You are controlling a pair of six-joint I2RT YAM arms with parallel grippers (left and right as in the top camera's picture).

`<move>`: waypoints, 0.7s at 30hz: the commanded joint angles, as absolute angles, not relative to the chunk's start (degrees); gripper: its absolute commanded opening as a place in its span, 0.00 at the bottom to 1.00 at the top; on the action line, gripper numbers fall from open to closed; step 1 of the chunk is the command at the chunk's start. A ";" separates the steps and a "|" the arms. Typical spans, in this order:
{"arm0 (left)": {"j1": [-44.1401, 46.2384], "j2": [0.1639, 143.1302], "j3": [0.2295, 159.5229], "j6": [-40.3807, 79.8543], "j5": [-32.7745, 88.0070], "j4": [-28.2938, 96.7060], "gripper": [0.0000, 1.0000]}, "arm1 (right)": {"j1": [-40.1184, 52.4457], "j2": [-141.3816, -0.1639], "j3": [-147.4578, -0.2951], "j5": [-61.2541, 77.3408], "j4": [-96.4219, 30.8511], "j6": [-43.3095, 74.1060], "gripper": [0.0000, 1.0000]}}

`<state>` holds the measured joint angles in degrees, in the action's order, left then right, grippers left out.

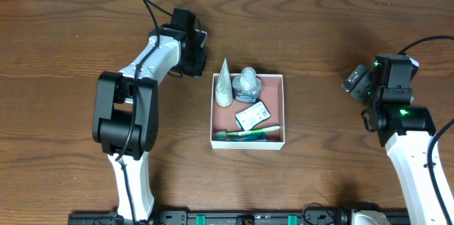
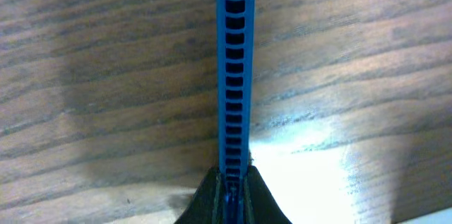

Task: Pack container
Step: 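Carry the blue razor into the box and release it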

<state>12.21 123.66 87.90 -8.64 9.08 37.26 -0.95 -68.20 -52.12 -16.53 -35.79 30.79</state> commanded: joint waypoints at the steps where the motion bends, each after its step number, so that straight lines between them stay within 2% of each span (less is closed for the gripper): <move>1: 12.19 125.23 88.16 -7.60 9.63 41.39 0.06 | -1.48 -68.31 -52.71 -17.56 -35.79 30.81 0.99; 11: 12.19 115.98 95.79 -7.62 8.29 51.09 0.06 | -1.48 -68.31 -52.71 -17.56 -35.81 30.83 0.99; 21: 13.82 93.34 97.80 -7.68 9.87 61.36 0.06 | -1.48 -68.31 -52.71 -17.56 -35.79 30.81 0.99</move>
<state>12.51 98.56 97.36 -7.70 8.67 58.81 -0.95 -68.20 -52.12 -16.53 -35.79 30.79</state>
